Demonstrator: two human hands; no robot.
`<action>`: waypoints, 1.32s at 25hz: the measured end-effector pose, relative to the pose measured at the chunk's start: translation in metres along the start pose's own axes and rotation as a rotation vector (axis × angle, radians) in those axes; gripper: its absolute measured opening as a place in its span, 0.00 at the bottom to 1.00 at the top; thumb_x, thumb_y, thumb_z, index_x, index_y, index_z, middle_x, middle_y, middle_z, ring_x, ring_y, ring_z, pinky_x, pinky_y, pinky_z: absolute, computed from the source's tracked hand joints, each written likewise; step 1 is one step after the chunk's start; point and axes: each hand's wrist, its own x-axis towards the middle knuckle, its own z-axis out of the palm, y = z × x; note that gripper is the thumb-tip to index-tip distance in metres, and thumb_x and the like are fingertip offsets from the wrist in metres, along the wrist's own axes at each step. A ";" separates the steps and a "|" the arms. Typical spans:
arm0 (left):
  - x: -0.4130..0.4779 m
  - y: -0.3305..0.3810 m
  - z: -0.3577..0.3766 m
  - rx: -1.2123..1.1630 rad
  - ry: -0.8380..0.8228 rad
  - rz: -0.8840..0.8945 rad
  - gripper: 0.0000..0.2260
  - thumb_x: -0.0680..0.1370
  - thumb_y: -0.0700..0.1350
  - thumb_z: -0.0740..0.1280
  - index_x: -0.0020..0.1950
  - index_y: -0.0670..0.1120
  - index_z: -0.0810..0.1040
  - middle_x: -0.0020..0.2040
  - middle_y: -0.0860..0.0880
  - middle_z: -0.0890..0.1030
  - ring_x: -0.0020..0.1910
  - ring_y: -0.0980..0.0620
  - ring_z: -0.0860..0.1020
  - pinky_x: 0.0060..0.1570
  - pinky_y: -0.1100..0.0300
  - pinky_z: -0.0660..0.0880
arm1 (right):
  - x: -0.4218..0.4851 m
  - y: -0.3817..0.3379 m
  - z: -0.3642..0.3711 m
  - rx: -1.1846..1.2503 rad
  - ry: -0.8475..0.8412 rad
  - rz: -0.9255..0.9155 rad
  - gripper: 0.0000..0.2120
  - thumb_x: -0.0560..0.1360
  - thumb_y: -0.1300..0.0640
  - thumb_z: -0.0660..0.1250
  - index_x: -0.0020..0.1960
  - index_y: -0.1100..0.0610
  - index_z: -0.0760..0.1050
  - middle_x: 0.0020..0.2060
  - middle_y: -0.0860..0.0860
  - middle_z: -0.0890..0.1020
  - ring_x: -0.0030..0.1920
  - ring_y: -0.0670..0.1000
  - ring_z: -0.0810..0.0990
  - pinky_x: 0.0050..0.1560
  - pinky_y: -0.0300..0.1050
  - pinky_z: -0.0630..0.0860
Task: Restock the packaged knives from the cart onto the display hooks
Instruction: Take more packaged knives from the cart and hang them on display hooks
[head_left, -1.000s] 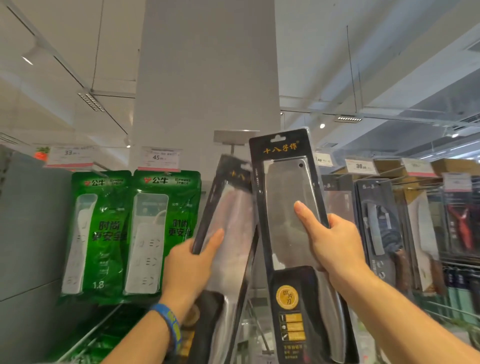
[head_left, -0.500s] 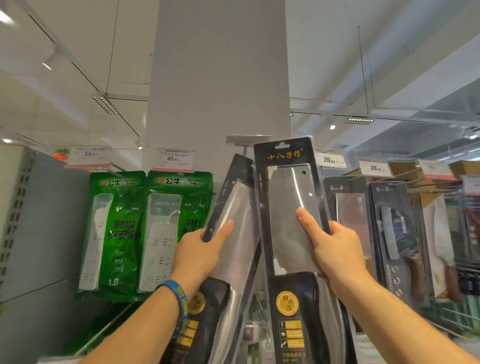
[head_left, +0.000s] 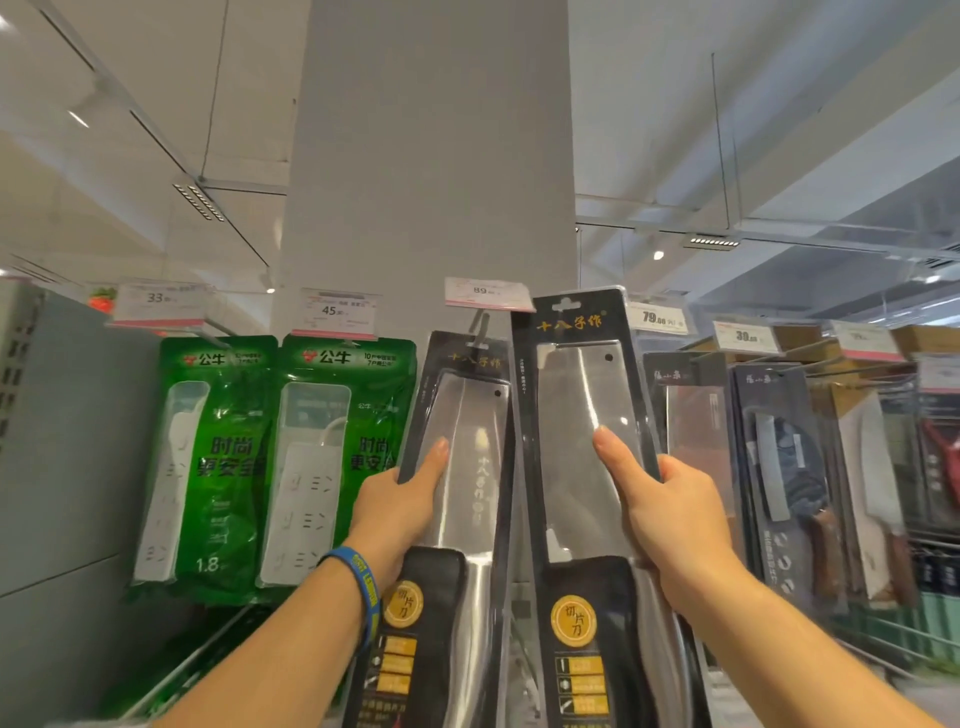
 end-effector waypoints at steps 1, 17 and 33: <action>0.007 0.002 0.001 0.013 -0.035 -0.051 0.43 0.68 0.72 0.68 0.70 0.41 0.74 0.62 0.44 0.80 0.60 0.43 0.79 0.64 0.48 0.75 | -0.001 0.000 0.003 -0.025 -0.008 -0.008 0.36 0.65 0.22 0.66 0.50 0.55 0.68 0.48 0.59 0.76 0.52 0.56 0.76 0.54 0.54 0.74; 0.019 0.159 -0.023 0.926 0.284 1.127 0.31 0.77 0.53 0.69 0.79 0.54 0.61 0.78 0.50 0.62 0.74 0.46 0.65 0.68 0.46 0.70 | -0.009 0.005 0.033 0.001 -0.060 -0.034 0.34 0.61 0.21 0.67 0.37 0.51 0.64 0.33 0.51 0.67 0.38 0.51 0.69 0.42 0.50 0.68; 0.024 0.165 -0.029 1.193 0.177 1.143 0.17 0.84 0.52 0.56 0.71 0.54 0.75 0.64 0.51 0.81 0.57 0.46 0.80 0.55 0.48 0.78 | -0.011 -0.006 0.068 0.012 -0.076 -0.078 0.33 0.63 0.23 0.68 0.35 0.55 0.71 0.30 0.49 0.76 0.32 0.46 0.73 0.37 0.53 0.73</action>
